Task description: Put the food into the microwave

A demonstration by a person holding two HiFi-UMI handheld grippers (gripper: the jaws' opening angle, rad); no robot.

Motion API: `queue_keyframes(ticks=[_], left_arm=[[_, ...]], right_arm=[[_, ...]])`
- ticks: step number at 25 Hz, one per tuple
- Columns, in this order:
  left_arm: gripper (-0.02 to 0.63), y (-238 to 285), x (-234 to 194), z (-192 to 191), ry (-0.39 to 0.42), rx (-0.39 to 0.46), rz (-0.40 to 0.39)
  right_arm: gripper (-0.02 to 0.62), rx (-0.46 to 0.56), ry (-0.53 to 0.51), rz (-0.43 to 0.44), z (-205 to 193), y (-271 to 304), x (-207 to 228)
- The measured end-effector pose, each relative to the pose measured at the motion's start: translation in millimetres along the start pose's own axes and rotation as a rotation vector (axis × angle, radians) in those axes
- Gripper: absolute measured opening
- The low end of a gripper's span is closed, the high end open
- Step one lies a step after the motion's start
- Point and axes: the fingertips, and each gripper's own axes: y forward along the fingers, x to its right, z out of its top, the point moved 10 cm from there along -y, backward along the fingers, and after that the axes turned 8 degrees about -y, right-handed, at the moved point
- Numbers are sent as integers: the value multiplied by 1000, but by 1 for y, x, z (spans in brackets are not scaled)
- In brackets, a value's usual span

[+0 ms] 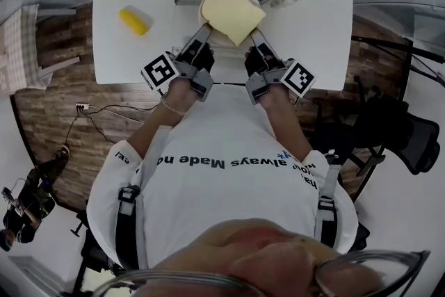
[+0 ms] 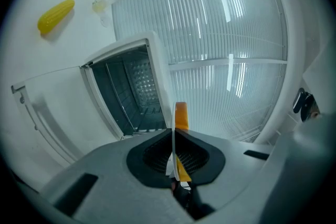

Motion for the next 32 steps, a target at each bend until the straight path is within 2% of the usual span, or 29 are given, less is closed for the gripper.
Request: queue_keyframes(ticks=[11,22,26,32], left_arm=[[18,12,-52,1,-24,-14,63],[18,50,-114,43,37,-22,107],[18,68,-138,68,33,-32,137],[18,81,-158,75,53,-30,151]], right_arm=[[20,-44,13,-56,-4,4,51],[20,-34,31,-121,-3,55,116],[20,-27,70,-103,-1,88,134],[20,-21,88,-123,-1,100,157]])
